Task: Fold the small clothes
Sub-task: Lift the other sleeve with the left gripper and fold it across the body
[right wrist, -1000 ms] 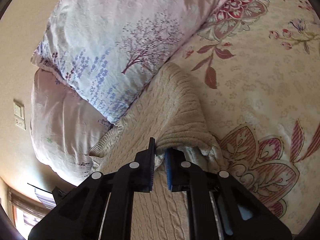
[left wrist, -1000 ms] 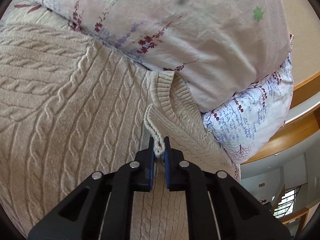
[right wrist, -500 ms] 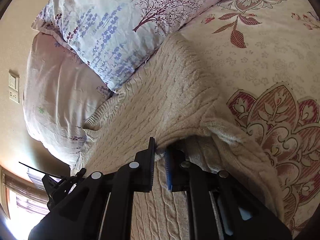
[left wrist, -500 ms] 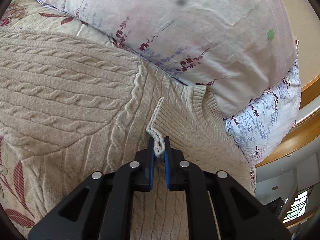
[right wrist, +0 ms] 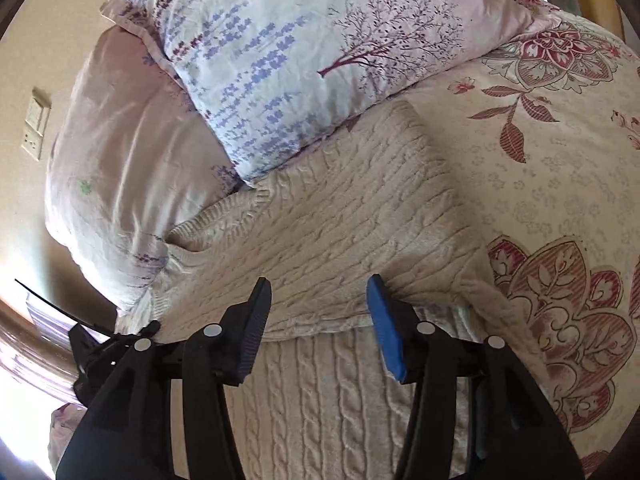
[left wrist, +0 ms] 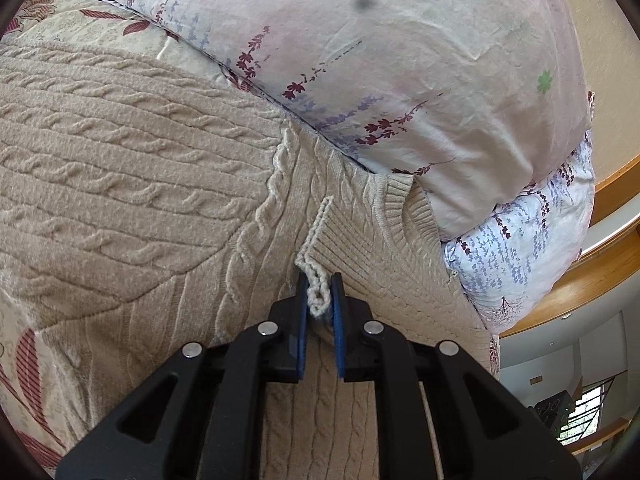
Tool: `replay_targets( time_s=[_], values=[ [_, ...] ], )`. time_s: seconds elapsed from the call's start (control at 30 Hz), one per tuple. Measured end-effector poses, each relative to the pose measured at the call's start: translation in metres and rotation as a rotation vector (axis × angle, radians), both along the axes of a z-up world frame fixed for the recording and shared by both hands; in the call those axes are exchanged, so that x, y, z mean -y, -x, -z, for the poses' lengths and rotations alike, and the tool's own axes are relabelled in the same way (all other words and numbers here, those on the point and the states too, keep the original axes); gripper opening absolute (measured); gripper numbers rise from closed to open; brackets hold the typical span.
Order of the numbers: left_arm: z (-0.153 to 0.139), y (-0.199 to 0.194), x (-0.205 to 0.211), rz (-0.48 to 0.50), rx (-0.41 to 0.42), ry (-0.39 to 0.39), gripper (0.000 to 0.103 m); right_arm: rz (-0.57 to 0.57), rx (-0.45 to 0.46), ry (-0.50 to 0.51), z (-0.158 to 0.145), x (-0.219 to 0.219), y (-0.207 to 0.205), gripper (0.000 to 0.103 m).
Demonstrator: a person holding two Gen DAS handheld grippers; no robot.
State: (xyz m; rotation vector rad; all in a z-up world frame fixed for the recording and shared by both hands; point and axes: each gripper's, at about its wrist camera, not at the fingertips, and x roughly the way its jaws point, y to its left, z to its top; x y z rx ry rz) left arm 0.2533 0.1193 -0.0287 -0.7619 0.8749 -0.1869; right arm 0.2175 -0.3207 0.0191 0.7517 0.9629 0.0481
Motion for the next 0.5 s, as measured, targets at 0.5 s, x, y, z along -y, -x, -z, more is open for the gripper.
replay_targets(
  time_s=[0.5],
  values=[
    [-0.044,0.076,-0.075,-0.079,0.05,-0.045,0.053,-0.033,0.028,0.025,-0.004,-0.006,0.006,0.064]
  ],
)
